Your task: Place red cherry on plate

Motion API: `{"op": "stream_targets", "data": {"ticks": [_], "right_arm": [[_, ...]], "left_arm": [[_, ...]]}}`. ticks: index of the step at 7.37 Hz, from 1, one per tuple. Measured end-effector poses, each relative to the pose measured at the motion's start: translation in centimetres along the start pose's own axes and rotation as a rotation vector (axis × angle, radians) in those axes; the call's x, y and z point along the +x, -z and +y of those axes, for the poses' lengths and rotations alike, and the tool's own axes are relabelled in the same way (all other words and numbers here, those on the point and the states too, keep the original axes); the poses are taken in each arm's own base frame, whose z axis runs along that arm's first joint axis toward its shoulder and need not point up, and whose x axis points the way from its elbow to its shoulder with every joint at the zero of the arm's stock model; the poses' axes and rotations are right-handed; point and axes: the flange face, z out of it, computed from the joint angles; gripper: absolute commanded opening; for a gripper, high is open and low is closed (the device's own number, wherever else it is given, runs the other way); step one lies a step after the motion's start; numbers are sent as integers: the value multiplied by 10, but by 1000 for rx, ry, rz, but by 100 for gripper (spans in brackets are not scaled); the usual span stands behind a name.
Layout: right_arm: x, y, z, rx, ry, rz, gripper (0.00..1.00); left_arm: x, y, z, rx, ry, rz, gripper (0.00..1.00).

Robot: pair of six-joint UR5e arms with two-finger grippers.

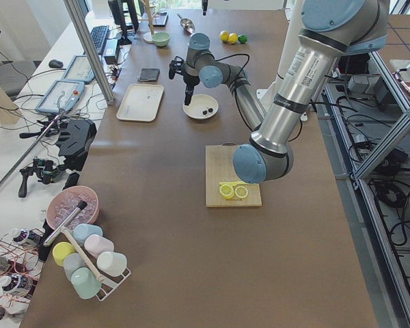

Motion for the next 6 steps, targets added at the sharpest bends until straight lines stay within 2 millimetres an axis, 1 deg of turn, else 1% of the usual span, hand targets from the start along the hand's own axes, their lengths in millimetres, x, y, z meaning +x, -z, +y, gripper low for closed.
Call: {"op": "stream_targets", "data": {"ticks": [1,2,3,4,5,6], "right_arm": [[12,-6,2,-12,12,4,100],[28,-11,4,-32,55,6,100],[42,-8,3,-62,88,4,100],[51,6,-1,-97,107,3,100],[60,24,-5,-130,120,1,100],[72,40,-5,-153,118,-2,100]], "left_arm": [[-56,32,-24,-25,-76,-73,98],[-129,62,-45,-53,-157,-150,98],[-207,92,-62,-86,-208,-198,98],[-284,109,-61,-134,-249,-219,98],[-359,109,-44,-199,-271,-230,98],[-421,104,-21,-242,-242,-235,98]]}}
